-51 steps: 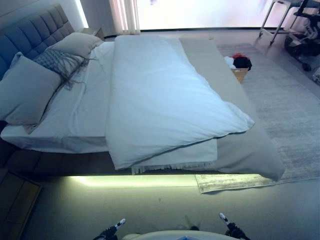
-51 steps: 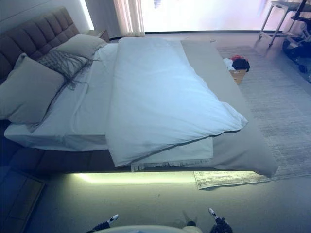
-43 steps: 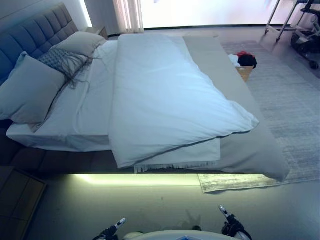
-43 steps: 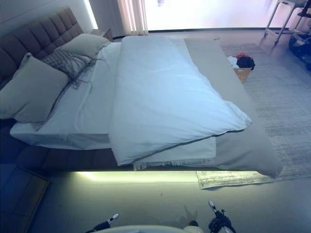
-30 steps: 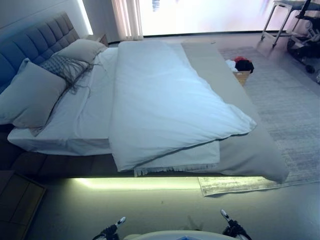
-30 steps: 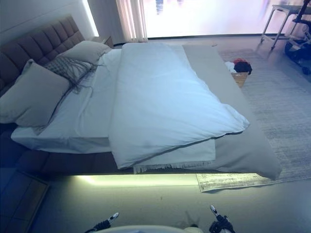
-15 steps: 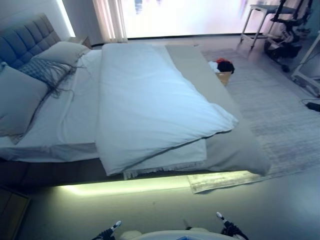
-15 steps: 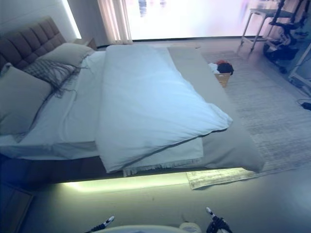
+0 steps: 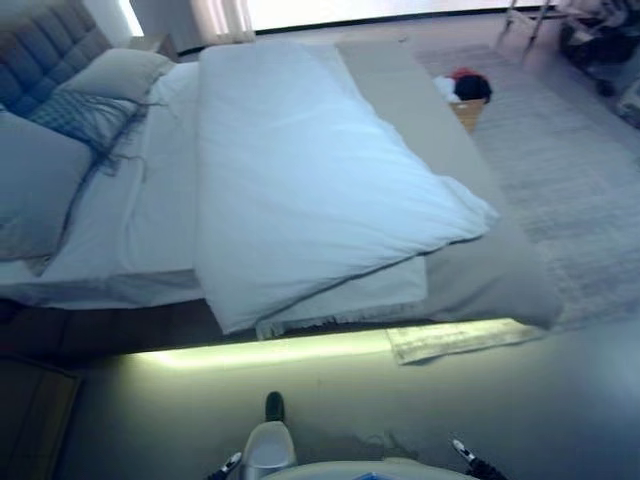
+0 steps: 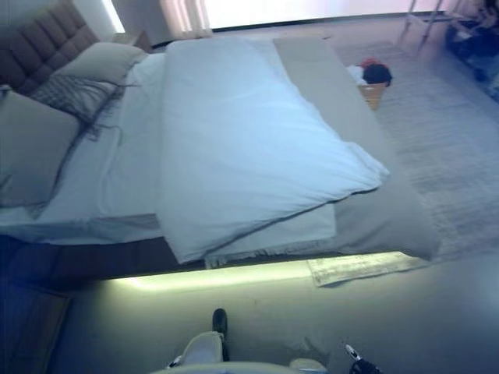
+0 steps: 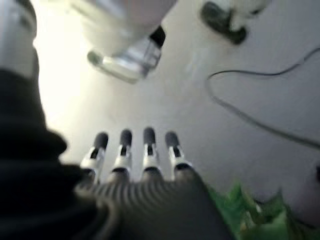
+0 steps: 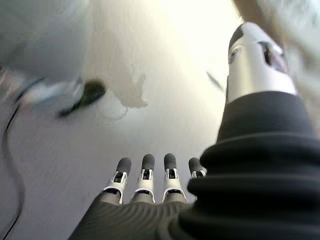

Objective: Make the bed neatly

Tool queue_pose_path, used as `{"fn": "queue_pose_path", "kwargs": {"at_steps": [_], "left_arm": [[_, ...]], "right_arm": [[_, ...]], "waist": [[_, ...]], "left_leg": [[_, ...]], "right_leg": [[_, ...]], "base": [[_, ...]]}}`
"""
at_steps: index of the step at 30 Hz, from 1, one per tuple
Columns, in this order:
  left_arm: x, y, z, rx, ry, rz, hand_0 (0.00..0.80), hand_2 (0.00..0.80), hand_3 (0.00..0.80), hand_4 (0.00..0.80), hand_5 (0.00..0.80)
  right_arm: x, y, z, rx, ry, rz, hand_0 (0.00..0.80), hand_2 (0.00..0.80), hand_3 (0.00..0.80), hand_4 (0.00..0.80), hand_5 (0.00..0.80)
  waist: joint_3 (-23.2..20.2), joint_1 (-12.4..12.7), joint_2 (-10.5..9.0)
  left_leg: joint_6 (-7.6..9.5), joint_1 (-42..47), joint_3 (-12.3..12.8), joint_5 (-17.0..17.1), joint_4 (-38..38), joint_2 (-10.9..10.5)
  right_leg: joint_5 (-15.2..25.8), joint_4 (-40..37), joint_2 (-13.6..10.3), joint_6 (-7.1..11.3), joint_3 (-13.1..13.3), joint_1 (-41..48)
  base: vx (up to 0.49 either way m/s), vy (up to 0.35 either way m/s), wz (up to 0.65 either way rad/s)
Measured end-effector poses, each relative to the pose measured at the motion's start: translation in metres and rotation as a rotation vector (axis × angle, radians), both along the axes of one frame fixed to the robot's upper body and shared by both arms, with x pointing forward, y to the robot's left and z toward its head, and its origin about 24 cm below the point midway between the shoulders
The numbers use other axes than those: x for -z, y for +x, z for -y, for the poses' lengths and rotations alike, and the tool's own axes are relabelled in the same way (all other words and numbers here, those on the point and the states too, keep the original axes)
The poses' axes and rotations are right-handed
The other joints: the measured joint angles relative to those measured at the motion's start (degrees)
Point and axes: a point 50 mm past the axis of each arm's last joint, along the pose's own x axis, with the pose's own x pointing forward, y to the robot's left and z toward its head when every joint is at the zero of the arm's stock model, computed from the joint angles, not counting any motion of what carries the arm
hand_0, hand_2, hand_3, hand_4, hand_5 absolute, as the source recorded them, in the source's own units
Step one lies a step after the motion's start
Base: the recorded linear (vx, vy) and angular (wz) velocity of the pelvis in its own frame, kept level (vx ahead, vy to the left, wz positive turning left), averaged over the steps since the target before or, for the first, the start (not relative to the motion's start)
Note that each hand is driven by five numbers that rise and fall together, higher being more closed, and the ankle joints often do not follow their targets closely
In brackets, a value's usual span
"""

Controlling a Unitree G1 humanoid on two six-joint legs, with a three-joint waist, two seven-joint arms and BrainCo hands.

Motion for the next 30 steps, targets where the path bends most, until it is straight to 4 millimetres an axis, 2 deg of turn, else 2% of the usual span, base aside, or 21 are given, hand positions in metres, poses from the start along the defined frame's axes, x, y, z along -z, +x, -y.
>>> {"fn": "queue_pose_path", "kwargs": {"at_steps": [1,2,3,5,7,8,9,10,12,15,17,18,19,20,21,22,23,24,26,28,30], "left_arm": [[-0.001,0.006,-0.004,0.004,0.009,0.021,0.0,0.0,0.0,0.0,0.0],[-0.003,0.017,-0.006,0.012,0.015,0.054,0.0,0.0,0.0,0.0,0.0],[-0.005,0.027,-0.009,0.02,0.023,0.085,0.0,0.0,0.0,0.0,0.0],[-0.01,0.045,-0.017,0.038,0.051,0.134,0.0,0.0,0.0,0.0,0.0],[-0.013,0.055,-0.022,0.065,0.068,0.156,0.0,0.0,0.0,0.0,0.0],[-0.014,0.057,-0.023,0.073,0.067,0.162,0.0,0.0,0.0,0.0,0.0],[-0.013,0.057,-0.022,0.105,0.067,0.158,0.0,0.0,0.0,0.0,0.0],[-0.013,0.059,-0.02,0.131,0.065,0.159,0.0,0.0,0.0,0.0,0.0],[-0.012,0.055,-0.018,0.144,0.06,0.147,0.0,0.0,0.0,0.0,0.0],[-0.011,0.056,-0.015,0.162,0.055,0.151,0.0,0.0,0.0,0.0,0.0],[-0.011,0.056,-0.014,0.166,0.056,0.15,0.0,0.0,0.0,0.0,0.0],[-0.012,0.062,-0.012,0.172,0.053,0.165,0.0,0.0,0.0,0.0,0.0],[-0.012,0.066,-0.009,0.177,0.05,0.183,0.0,0.0,0.0,0.0,0.0],[-0.012,0.069,-0.004,0.182,0.038,0.198,0.0,0.0,0.0,0.0,0.0],[-0.011,0.071,0.002,0.192,0.031,0.207,0.0,0.0,0.0,0.0,0.0],[-0.011,0.07,0.006,0.192,0.023,0.21,0.0,0.0,0.0,0.0,0.0],[-0.008,0.064,0.01,0.182,0.012,0.192,0.0,0.0,0.0,0.0,0.0],[-0.008,0.062,0.011,0.182,0.012,0.186,0.0,0.0,0.0,0.0,0.0],[-0.007,0.056,0.01,0.177,0.014,0.174,0.0,0.0,0.0,0.0,0.0],[-0.006,0.052,0.006,0.176,0.023,0.164,0.0,0.0,0.0,0.0,0.0],[-0.008,0.06,0.008,0.181,0.021,0.181,0.0,0.0,0.0,0.0,0.0]], "right_arm": [[0.001,0.005,-0.009,-0.007,0.025,0.02,0.0,0.0,0.0,0.0,0.0],[0.002,0.01,-0.016,-0.014,0.047,0.042,0.0,0.0,0.0,0.0,0.0],[0.003,0.013,-0.024,-0.018,0.068,0.055,0.0,0.0,0.0,0.0,0.0],[0.006,0.016,-0.038,-0.022,0.105,0.064,0.0,0.0,0.0,0.0,0.0],[0.006,0.016,-0.041,-0.023,0.112,0.063,0.0,0.0,0.0,0.0,0.0],[0.005,0.017,-0.038,-0.022,0.102,0.064,0.0,0.0,0.0,0.0,0.0],[0.005,0.014,-0.033,-0.019,0.088,0.056,0.0,0.0,0.0,0.0,0.0],[0.004,0.011,-0.026,-0.016,0.072,0.047,0.0,0.0,0.0,0.0,0.0],[0.004,-0.004,-0.015,-0.007,0.05,0.016,0.0,0.0,0.0,0.0,0.0],[0.005,-0.008,-0.014,-0.015,0.064,0.017,0.0,0.0,0.0,0.0,0.0],[0.005,-0.004,-0.017,-0.04,0.079,0.03,0.0,0.0,0.0,0.0,0.0],[0.005,-0.003,-0.021,-0.044,0.089,0.031,0.0,0.0,0.0,0.0,0.0],[0.006,-0.003,-0.025,-0.047,0.099,0.031,0.0,0.0,0.0,0.0,0.0],[0.006,-0.003,-0.025,-0.038,0.101,0.034,0.0,0.0,0.0,0.0,0.0],[0.005,0.003,-0.024,-0.031,0.096,0.048,0.0,0.0,0.0,0.0,0.0],[0.003,0.01,-0.021,-0.033,0.079,0.065,0.0,0.0,0.0,0.0,0.0],[-0.001,0.024,-0.014,-0.03,0.053,0.104,0.0,0.0,0.0,0.0,0.0],[-0.005,0.035,-0.009,-0.022,0.033,0.144,0.0,0.0,0.0,0.0,0.0],[-0.011,0.05,-0.004,0.008,0.028,0.212,0.0,0.0,0.0,0.0,0.0],[-0.015,0.062,-0.003,-0.001,0.028,0.259,0.0,0.0,0.0,0.0,0.0],[-0.018,0.068,-0.001,-0.013,0.027,0.282,0.0,0.0,0.0,0.0,0.0]], "waist": [[-0.2,0.2,-1.63],[-0.3,0.3,-2.32],[-0.6,0.4,-2.5],[-1.7,0.5,-3.55],[-3.1,0.4,-4.41],[-3.6,0.2,-4.18],[-3.7,-0.1,-3.09],[-3.4,-1.2,-1.58],[-3.9,-2.7,-0.07],[-3.3,-5.9,0.89],[-2.3,-7.7,0.39],[-1.9,-7.6,-0.69],[-1.4,-7.6,-2.1],[-1.1,-7.4,-2.61],[-0.7,-7.3,-2.27],[-0.1,-7.0,-1.8],[0.3,-6.6,-0.89],[0.5,-6.8,0.42],[0.8,-6.7,0.76],[0.8,-6.8,0.82],[0.8,-6.8,0.42]], "left_leg": [[0.08,1.3,1.1,-0.1,-1.0,-1.8],[0.83,1.8,1.3,-0.1,-1.4,-2.7],[1.82,2.4,1.4,-0.8,-1.6,-2.9],[2.98,4.1,1.9,-2.5,-2.2,-3.9],[3.47,4.5,2.7,-4.3,-2.3,-5.2],[4.07,5.1,2.9,-4.7,-2.9,-5.5],[4.79,6.0,2.8,-5.2,-3.8,-5.5],[5.57,7.2,2.2,-5.7,-4.8,-5.3],[5.99,8.3,1.0,-6.0,-6.0,-5.2],[6.1,6.7,-1.9,-6.0,-6.0,-4.1],[6.34,4.3,-4.3,-5.8,-5.6,-4.0],[6.22,3.4,-5.0,-5.7,-5.2,-4.7],[5.9,3.3,-5.8,-5.6,-5.2,-5.7],[5.5,3.5,-5.8,-5.8,-5.3,-5.9],[4.7,3.9,-5.7,-6.5,-4.2,-5.7],[3.31,3.0,-5.3,-8.3,0.6,-6.0],[2.61,3.0,-4.2,-10.6,3.8,-6.1],[2.64,3.8,-3.9,-11.9,3.8,-6.0],[2.44,6.6,-3.9,-11.8,2.5,-4.8],[1.81,8.1,-2.7,-12.4,2.6,-3.7],[2.81,7.8,-2.3,-12.9,3.1,-2.3]], "right_leg": [[0.4,-0.1,-2.1,1.56,-0.4,0.4],[2.1,0.9,-2.9,4.2,-1.4,0.2],[4.5,1.8,-3.2,5.62,-2.4,0.2],[7.3,4.4,-4.0,5.85,-2.9,-0.2],[7.9,8.3,-5.5,5.7,-3.5,-2.5],[8.3,12.8,-5.6,5.61,-3.7,-4.5],[9.5,18.4,-5.6,5.73,-3.6,-7.3],[10.4,24.8,-5.6,5.45,-3.5,-10.7],[4.9,24.3,-4.7,4.35,-3.2,-15.1],[5.5,10.9,0.4,3.29,-1.5,-22.4],[10.3,4.4,3.4,3.42,-1.4,-28.8],[12.2,4.0,3.4,3.49,-2.0,-31.8],[14.5,5.4,2.9,1.76,-2.0,-32.9],[16.2,6.6,2.4,0.5,-2.7,-33.1],[16.4,7.0,2.5,-0.05,-3.0,-32.7],[16.7,6.9,2.2,-0.45,-3.7,-32.1],[16.9,6.4,2.3,-0.83,-5.4,-31.3],[17.5,5.6,2.6,-1.83,-6.8,-29.9],[17.4,4.8,3.2,-2.98,-6.4,-27.6],[17.1,4.2,3.5,-3.54,-6.3,-26.0],[17.6,4.4,2.3,-4.31,-6.5,-27.3]], "base": [[0.278,0.268,-0.2],[0.234,0.246,0.01],[0.174,0.221,0.12],[0.134,0.206,0.09],[0.174,0.191,-0.07],[0.245,0.156,-0.11],[0.241,0.092,-0.03],[0.242,0.042,0.07],[0.207,-0.052,0.19],[0.048,-0.103,0.42],[-0.102,-0.112,0.61],[-0.016,-0.146,0.78],[0.092,-0.143,1.07],[0.159,-0.093,1.2],[0.177,-0.038,1.0],[0.212,0.009,0.61],[0.249,0.063,0.55],[0.267,0.144,0.54],[0.204,0.214,0.3],[0.089,0.255,-0.09],[0.006,0.31,-0.16]]}}
